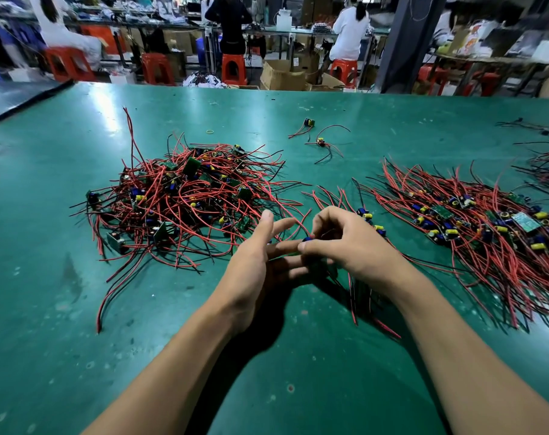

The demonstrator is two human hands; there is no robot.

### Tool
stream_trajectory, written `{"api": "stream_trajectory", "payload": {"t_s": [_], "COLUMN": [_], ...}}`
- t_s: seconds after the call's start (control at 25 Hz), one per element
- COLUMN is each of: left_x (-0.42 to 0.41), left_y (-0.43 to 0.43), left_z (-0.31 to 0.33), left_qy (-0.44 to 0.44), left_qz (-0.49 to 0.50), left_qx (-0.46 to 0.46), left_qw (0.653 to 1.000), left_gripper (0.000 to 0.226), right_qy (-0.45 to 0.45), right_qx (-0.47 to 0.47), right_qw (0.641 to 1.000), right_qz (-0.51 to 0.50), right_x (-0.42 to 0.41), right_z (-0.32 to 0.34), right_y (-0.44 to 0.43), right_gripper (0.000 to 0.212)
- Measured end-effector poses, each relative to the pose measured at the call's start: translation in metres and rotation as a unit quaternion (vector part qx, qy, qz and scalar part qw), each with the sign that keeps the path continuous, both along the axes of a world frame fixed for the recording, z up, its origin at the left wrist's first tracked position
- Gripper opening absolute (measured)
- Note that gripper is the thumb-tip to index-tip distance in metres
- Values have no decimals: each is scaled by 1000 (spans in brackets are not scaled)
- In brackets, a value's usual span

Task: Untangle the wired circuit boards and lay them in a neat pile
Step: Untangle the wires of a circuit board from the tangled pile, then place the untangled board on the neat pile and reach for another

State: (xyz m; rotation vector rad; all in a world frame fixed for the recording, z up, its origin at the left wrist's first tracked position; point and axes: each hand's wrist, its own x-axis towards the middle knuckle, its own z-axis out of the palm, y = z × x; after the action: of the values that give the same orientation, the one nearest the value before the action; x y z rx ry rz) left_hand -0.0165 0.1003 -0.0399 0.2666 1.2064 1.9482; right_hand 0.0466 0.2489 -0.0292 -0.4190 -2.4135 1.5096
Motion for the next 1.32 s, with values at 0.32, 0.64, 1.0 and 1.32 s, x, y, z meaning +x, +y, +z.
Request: {"api": "stream_trajectory", "payload": {"t_s": [0.32,0.64,1.0,1.32], "left_x": [-7,-6,-9,-4], "left_y": [-11,-14,-13,-11], "left_z": [-12,-16,-18,-15], "left_qy": [504,527,587,617], "left_qz": [201,190,146,284], "left_qx": [-266,-396,-401,-224], "left_qw": [797,728,688,699], "left_gripper": [8,35,26,19], "right_qy": [131,-10,-70,-93], "right_qx": [-23,354,402,384], "right_qw": [960,901,901,897], "right_qz": [-247,-249,-147,-198], "right_x": [2,2,2,2], "right_z": [-3,-12,-7,-7], "right_y": [21,11,1,4], "right_gripper": [27,23,20,20]}}
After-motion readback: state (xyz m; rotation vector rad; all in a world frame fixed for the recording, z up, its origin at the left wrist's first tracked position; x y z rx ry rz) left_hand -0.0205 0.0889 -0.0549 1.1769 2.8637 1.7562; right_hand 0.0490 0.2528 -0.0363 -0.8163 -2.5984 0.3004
